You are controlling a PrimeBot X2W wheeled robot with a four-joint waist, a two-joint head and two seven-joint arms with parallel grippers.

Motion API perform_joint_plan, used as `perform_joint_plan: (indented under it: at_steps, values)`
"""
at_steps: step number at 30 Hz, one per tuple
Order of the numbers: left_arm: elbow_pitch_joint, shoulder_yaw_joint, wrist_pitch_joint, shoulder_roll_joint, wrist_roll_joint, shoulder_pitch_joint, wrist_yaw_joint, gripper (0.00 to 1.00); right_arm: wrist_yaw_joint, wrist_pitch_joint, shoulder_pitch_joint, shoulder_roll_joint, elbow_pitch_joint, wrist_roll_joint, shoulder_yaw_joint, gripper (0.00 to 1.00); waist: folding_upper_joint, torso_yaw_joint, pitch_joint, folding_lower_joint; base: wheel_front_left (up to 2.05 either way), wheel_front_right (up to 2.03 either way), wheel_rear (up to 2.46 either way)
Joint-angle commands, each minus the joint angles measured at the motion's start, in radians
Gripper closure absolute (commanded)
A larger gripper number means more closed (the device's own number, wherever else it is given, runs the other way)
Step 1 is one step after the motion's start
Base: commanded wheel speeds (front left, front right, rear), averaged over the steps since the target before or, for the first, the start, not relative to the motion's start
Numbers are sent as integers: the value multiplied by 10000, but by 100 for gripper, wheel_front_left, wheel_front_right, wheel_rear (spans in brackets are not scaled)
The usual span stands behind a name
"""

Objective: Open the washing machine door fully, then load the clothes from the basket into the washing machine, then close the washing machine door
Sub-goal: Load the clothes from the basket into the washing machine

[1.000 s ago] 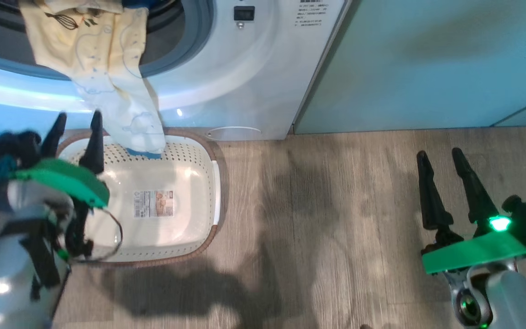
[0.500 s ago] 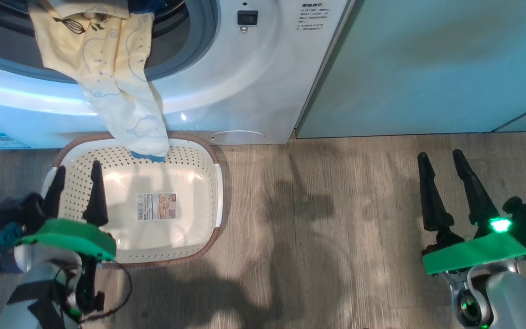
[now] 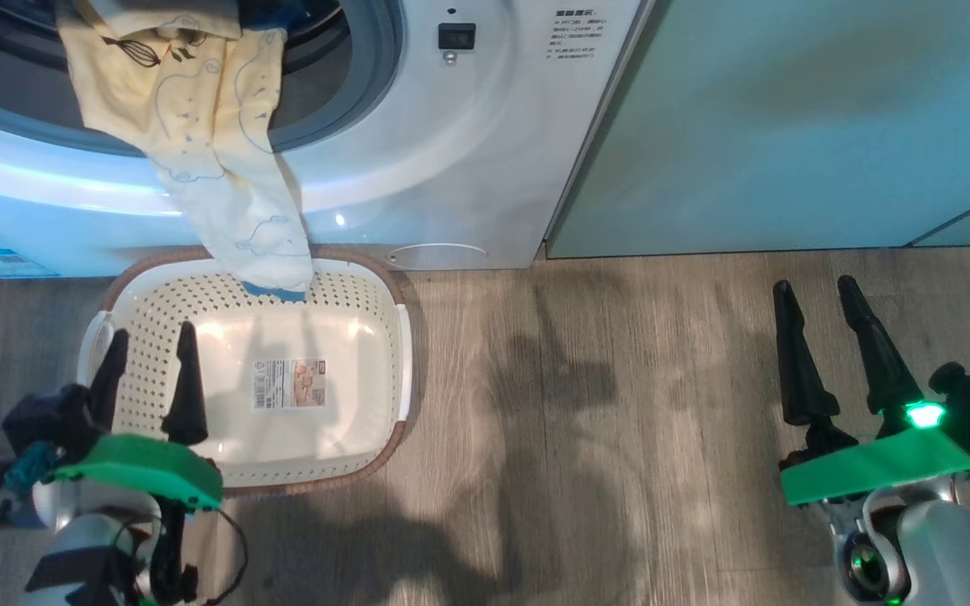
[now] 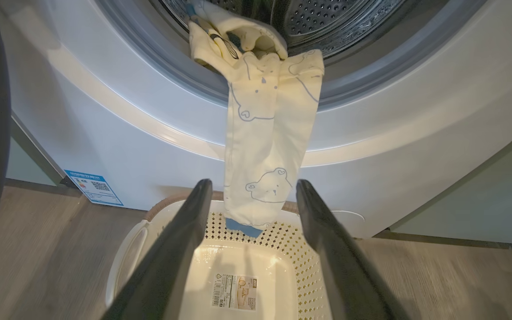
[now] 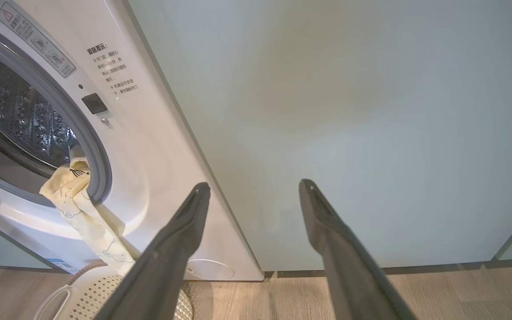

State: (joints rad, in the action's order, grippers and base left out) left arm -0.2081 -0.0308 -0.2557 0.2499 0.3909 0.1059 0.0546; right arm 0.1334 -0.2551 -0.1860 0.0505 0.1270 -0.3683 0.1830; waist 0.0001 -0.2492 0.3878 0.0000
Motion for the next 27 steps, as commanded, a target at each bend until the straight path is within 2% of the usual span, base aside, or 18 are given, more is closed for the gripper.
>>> perform_joint_plan:
  at_steps: [1, 6, 11, 22, 27]
  values:
    - [224, -429, -61, 139, -133, 64, -28, 0, -27, -67, 154, 1, -295, -29, 134, 0, -1, -5, 3, 0, 0, 0, 0]
    - [-84, -391, -61, 108, -315, 214, -236, 0, -27, -67, 170, 0, -303, -35, 166, 0, -1, -36, 39, 0, 0, 0, 0]
    - [-838, -219, -61, 342, -498, 778, -476, 0, -27, -67, 108, -1, -317, -40, 207, 0, -1, -99, 176, 0, 0, 0, 0]
    - [-3615, 335, 42, 1135, -876, 3236, -1082, 0, -27, -67, -108, -2, -415, -4, 333, 0, -1, -520, 783, 0, 0, 0, 0]
    - [-4786, 675, 84, 1252, -1120, 4452, -1174, 0, -27, -67, -211, -2, -482, -19, 379, 0, -1, -691, 1231, 0, 0, 0, 0]
